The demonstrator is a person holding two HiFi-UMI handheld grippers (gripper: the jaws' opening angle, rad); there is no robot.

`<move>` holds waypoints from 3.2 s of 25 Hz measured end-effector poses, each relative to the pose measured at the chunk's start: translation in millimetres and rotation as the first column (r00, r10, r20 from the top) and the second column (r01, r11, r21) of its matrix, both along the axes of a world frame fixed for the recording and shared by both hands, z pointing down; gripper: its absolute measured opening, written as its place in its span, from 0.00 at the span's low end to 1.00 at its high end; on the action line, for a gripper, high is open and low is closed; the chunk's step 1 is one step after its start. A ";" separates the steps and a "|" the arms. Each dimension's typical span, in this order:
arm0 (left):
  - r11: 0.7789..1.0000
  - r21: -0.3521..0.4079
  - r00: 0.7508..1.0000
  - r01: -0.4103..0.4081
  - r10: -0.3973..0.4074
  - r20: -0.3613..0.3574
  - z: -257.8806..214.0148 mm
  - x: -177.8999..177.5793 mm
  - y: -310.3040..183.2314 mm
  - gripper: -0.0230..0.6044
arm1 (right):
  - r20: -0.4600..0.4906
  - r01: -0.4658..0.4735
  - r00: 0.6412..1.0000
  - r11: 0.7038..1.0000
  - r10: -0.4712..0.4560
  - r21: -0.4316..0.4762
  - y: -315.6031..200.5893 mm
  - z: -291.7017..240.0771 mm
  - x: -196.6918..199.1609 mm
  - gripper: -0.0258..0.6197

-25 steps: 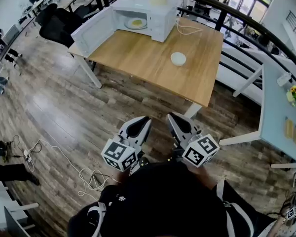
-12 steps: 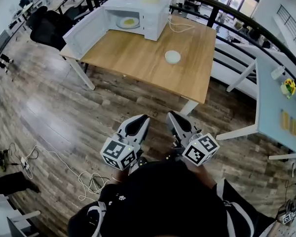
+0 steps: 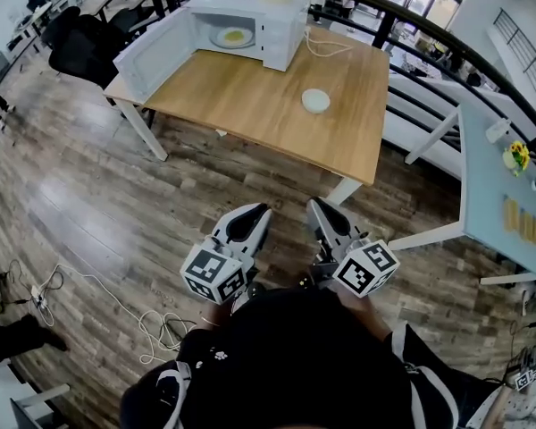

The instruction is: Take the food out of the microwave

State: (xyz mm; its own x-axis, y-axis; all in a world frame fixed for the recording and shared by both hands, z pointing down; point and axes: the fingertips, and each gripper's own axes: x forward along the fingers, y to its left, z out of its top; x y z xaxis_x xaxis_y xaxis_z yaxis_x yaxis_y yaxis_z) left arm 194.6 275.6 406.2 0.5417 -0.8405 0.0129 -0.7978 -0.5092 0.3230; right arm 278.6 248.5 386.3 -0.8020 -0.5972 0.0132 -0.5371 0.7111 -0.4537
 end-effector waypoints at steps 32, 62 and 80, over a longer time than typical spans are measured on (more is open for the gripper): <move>0.957 -0.048 0.958 0.285 -0.285 -0.001 25.1 -157.6 -12.7 0.10 | 0.015 0.207 0.978 0.977 -0.207 -0.042 -56.2 24.4 -149.1 0.04; 0.949 -0.051 0.951 0.310 -0.309 0.032 15.0 -179.0 -221.2 0.10 | 0.069 0.224 0.973 0.971 -0.218 -0.089 -271.5 27.7 -166.6 0.04; 0.963 -0.083 0.965 0.258 -0.253 0.061 19.9 -161.4 -264.8 0.10 | 0.131 0.171 0.979 0.978 -0.155 -0.121 -306.2 39.0 -142.5 0.04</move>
State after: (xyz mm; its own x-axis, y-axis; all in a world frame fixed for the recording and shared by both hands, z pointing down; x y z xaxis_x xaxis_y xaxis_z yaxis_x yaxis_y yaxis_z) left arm 33.2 10.9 426.1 0.3056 -0.9450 0.1161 -0.9138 -0.2569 0.3146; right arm 136.1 -57.7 425.2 -0.8890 -0.4575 -0.0196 -0.3545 0.7148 -0.6027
